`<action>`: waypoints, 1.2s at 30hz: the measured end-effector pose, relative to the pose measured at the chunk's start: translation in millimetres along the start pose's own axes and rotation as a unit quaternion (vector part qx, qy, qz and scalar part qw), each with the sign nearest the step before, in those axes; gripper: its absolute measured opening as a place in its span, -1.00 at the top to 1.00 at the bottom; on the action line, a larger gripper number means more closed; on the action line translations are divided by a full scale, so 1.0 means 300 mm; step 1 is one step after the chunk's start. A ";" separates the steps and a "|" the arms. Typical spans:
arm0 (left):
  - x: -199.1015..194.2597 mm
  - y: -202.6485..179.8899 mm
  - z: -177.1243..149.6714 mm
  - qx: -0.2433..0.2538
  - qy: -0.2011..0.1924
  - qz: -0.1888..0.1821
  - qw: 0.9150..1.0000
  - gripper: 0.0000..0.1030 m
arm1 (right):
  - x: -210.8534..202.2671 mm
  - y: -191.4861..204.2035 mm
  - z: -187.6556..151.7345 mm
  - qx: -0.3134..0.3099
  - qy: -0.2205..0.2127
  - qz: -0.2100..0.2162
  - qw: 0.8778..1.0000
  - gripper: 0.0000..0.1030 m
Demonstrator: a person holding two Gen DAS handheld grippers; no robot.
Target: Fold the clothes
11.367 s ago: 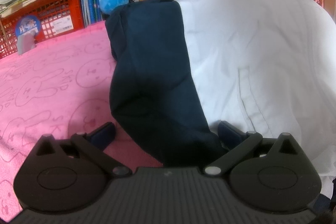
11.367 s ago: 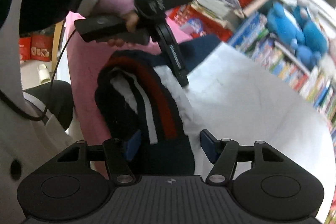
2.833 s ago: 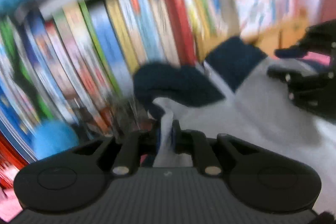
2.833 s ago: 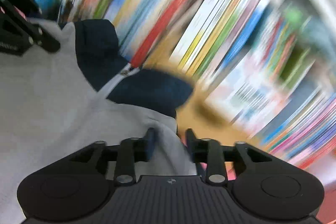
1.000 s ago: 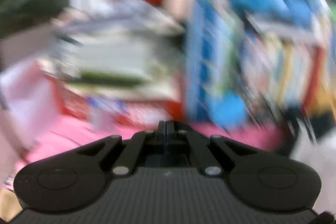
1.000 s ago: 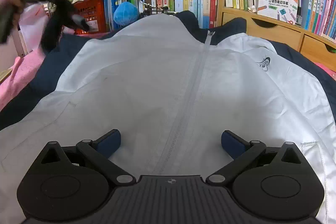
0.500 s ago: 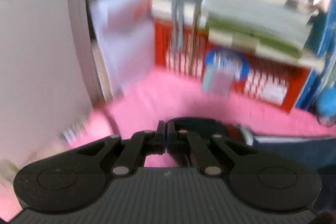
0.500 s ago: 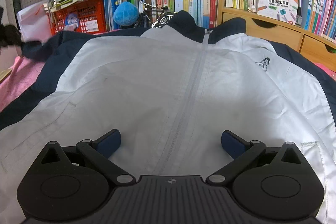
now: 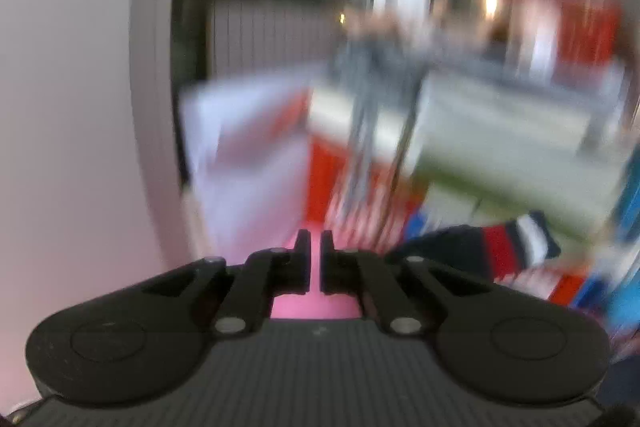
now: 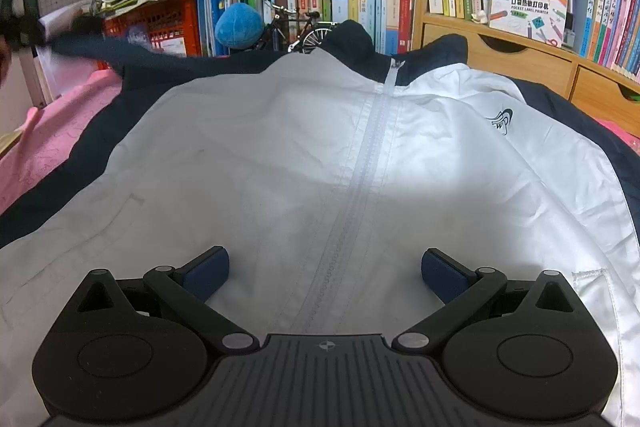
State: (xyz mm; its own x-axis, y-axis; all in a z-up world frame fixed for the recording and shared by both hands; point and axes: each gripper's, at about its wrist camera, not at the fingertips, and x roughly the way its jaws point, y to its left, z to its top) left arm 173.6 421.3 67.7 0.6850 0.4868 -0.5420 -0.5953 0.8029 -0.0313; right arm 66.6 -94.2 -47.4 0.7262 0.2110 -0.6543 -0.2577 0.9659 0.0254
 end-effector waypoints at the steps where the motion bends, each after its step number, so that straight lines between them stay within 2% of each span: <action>1: 0.034 0.000 -0.040 0.003 0.028 0.003 1.000 0.68 | 0.000 0.001 0.000 0.000 0.000 0.000 1.000 -1.00; 2: 0.054 -0.003 -0.071 0.003 0.047 0.007 0.999 0.68 | -0.001 0.002 0.000 0.000 0.000 -0.001 1.000 -1.00; 4: 0.058 -0.007 -0.114 0.003 0.055 0.013 0.998 0.68 | -0.001 0.002 0.000 0.000 0.000 -0.001 1.000 -1.00; 6: 0.030 -0.017 -0.123 -0.002 0.034 0.006 0.999 0.68 | -0.001 0.002 0.000 0.001 0.000 -0.001 1.000 -1.00; 7: 0.005 -0.033 -0.121 -0.002 0.021 -0.006 1.000 0.68 | -0.001 0.002 -0.001 0.001 0.000 -0.001 1.000 -1.00; 9: -0.060 -0.080 -0.119 0.025 -0.005 -0.061 0.998 0.68 | -0.001 0.003 -0.001 0.001 0.000 -0.001 1.000 -1.00; 11: -0.133 -0.159 -0.157 0.078 -0.012 -0.135 0.988 0.63 | -0.001 0.003 -0.001 0.001 0.000 -0.002 1.000 -1.00; 13: -0.200 -0.249 -0.216 0.123 -0.009 -0.203 0.971 0.62 | -0.001 0.004 -0.001 0.001 0.000 -0.002 1.000 -1.00; 16: -0.253 -0.421 -0.341 0.159 0.023 -0.273 0.949 0.62 | -0.001 0.004 -0.001 0.001 0.000 -0.002 1.000 -1.00; 19: -0.273 -0.585 -0.449 0.188 0.042 -0.319 0.928 0.62 | -0.002 0.003 -0.001 0.001 0.000 -0.002 1.000 -1.00; 20: -0.264 -0.622 -0.475 0.199 0.041 -0.317 0.926 0.62 | -0.002 0.003 0.000 0.001 0.000 -0.002 1.000 -1.00; 22: -0.246 -0.679 -0.508 0.224 0.045 -0.292 0.929 0.61 | -0.003 0.001 0.001 0.001 0.000 -0.002 1.000 -1.00; 24: -0.217 -0.682 -0.526 0.254 0.049 -0.262 0.930 0.56 | -0.004 0.002 0.001 0.001 0.001 -0.002 1.000 -1.00; 25: -0.210 -0.661 -0.531 0.267 0.037 -0.253 0.929 0.43 | -0.004 0.002 0.001 0.001 0.001 -0.003 1.000 -1.00; 26: -0.200 -0.631 -0.526 0.274 0.031 -0.234 0.932 0.33 | -0.004 0.002 0.002 0.002 0.001 -0.003 1.000 -1.00; 28: -0.164 -0.563 -0.505 0.281 0.028 -0.177 0.943 0.35 | -0.005 0.001 0.002 0.002 0.001 -0.002 1.000 -1.00; 31: -0.051 -0.391 -0.433 0.249 0.037 -0.074 0.965 0.35 | -0.005 0.000 0.002 0.002 0.001 -0.002 1.000 -1.00; 33: 0.032 -0.297 -0.367 0.221 0.055 -0.009 0.974 0.35 | -0.006 0.000 0.002 0.002 0.001 -0.002 1.000 -1.00; 35: 0.100 -0.205 -0.293 0.180 0.079 0.024 0.980 0.36 | -0.006 0.000 0.001 0.002 0.001 -0.002 1.000 -1.00; 36: 0.114 -0.173 -0.264 0.157 0.083 0.028 0.984 0.36 | -0.006 -0.001 0.001 0.002 0.001 -0.002 1.000 -1.00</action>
State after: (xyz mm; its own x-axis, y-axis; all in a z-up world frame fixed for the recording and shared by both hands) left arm 194.7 369.1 -15.7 0.5614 0.4915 -0.6658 -0.4534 0.8557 0.2494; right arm 65.6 -94.7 -45.9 0.7262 0.2073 -0.6555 -0.2525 0.9673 0.0262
